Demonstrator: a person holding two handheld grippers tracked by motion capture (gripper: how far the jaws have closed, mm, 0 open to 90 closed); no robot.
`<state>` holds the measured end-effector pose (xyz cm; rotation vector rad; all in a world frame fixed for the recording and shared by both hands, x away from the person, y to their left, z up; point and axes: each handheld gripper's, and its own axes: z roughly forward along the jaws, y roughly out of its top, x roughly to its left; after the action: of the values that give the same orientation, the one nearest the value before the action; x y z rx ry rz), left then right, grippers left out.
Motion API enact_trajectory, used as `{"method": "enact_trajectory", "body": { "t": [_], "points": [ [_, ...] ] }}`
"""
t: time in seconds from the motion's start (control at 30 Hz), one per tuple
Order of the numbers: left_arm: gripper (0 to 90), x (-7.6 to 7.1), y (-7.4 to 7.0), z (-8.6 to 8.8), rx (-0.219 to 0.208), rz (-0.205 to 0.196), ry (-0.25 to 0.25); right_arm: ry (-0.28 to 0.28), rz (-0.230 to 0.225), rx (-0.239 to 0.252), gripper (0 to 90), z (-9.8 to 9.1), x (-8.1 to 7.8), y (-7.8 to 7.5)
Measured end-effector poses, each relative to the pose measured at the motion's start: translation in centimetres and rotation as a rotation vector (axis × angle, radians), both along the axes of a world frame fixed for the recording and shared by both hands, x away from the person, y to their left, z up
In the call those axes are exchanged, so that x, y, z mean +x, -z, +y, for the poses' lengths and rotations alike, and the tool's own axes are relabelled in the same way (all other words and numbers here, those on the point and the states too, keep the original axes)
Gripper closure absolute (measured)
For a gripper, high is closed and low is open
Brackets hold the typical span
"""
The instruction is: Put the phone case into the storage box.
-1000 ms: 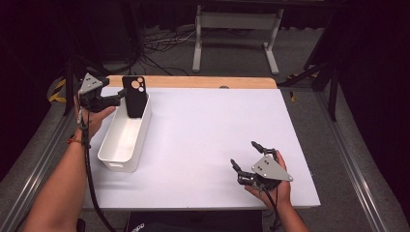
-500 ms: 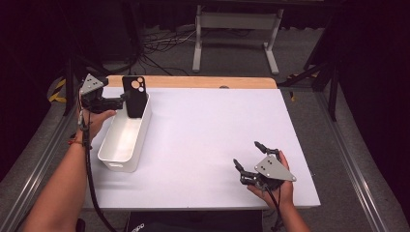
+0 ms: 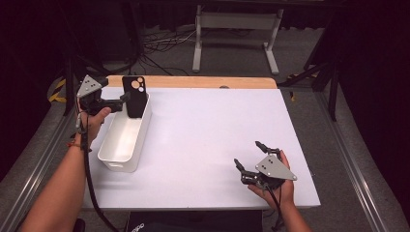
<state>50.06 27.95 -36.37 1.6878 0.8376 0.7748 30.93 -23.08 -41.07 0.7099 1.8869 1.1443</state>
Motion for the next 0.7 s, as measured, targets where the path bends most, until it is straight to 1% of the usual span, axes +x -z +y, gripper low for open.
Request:
{"method": "enact_trajectory", "body": {
  "t": [0.03,0.1,0.13,0.17,0.23,0.27,0.3,0.33,0.37,0.53,0.57,0.6,0.7],
  "points": [
    [4.4,0.0,0.0,0.0,0.000,0.000,0.000,0.000,0.000,0.000,15.8,0.0,0.0,0.0],
    [4.6,-0.5,-0.1,-0.2,0.003,-0.002,0.016,-0.003,0.005,-0.001,15.8,0.0,0.1,0.0],
    [4.6,-0.7,-0.1,-0.3,0.002,-0.011,0.022,-0.004,0.004,-0.001,15.8,0.0,0.1,0.0],
    [4.6,-0.7,-0.1,-0.3,0.002,-0.011,0.022,-0.004,0.004,-0.001,15.8,0.0,0.1,0.0],
    [4.6,-1.3,-0.2,-0.5,-0.006,-0.019,0.036,-0.002,0.002,0.004,15.6,-0.1,0.2,0.0],
    [4.7,-1.6,-0.4,-0.6,0.004,-0.025,0.047,0.002,0.000,0.009,15.6,-0.1,0.2,0.0],
    [4.6,-1.8,-0.5,-0.7,-0.005,-0.035,0.047,0.007,-0.003,0.016,15.6,-0.2,0.3,0.0],
    [4.7,-2.0,-0.6,-0.7,-0.003,-0.034,0.048,0.009,0.000,0.018,15.6,-0.2,0.4,0.0],
    [4.7,-2.2,-0.5,-0.7,-0.012,-0.043,0.054,0.008,0.000,0.019,15.6,-0.2,0.4,0.0],
    [5.0,-2.8,-0.6,-0.9,-0.001,-0.051,0.063,0.007,0.001,0.014,15.6,-0.1,0.5,0.0],
    [5.1,-3.0,-0.6,-1.0,-0.008,-0.057,0.066,0.007,0.003,0.016,15.6,0.0,0.6,0.0],
    [5.1,-3.2,-0.7,-1.0,-0.005,-0.056,0.069,0.005,0.006,0.018,15.6,0.0,0.6,0.0],
    [5.0,-3.8,-0.9,-1.4,-0.007,-0.079,0.080,0.005,0.007,0.016,15.7,0.0,0.7,0.0]
  ]
}}
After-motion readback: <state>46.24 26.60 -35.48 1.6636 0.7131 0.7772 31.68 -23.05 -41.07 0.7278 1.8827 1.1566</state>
